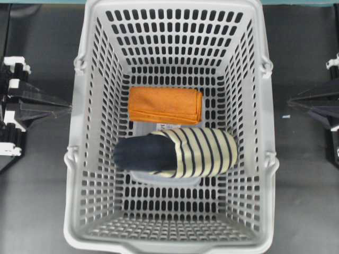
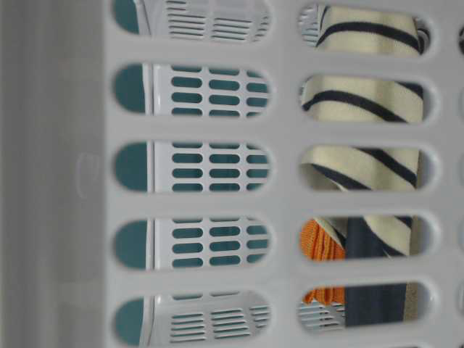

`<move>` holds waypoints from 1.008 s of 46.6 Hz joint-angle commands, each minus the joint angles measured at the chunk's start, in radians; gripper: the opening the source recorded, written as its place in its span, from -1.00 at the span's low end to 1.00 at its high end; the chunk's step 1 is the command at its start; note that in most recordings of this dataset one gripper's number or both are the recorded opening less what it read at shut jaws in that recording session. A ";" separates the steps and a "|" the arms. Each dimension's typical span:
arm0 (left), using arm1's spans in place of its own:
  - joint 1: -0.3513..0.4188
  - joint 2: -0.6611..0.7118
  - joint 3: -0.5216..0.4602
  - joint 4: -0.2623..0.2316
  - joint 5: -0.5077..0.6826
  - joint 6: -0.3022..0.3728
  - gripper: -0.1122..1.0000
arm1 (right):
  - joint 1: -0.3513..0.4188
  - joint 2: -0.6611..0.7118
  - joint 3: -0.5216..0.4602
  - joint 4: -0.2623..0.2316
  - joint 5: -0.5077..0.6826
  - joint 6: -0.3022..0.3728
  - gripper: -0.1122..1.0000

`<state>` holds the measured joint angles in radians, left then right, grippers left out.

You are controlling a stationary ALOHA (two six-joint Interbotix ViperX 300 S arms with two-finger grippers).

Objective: Pick up the slipper from the shopping basket with the left arm.

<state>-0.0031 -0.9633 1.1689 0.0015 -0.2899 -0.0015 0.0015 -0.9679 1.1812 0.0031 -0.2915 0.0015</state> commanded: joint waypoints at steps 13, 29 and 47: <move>-0.028 0.127 -0.379 0.043 0.442 -0.083 -0.80 | -0.005 -0.032 -0.020 0.015 0.063 0.006 -0.80; -0.060 0.512 -0.782 0.043 0.853 -0.110 -0.80 | -0.005 -0.107 -0.021 0.015 0.224 0.006 -0.80; -0.074 0.910 -1.152 0.044 1.170 -0.098 -0.80 | -0.005 -0.144 0.008 0.015 0.247 0.006 -0.80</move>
<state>-0.0706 -0.1012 0.1104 0.0430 0.8330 -0.1012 -0.0015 -1.1137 1.1919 0.0153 -0.0414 0.0061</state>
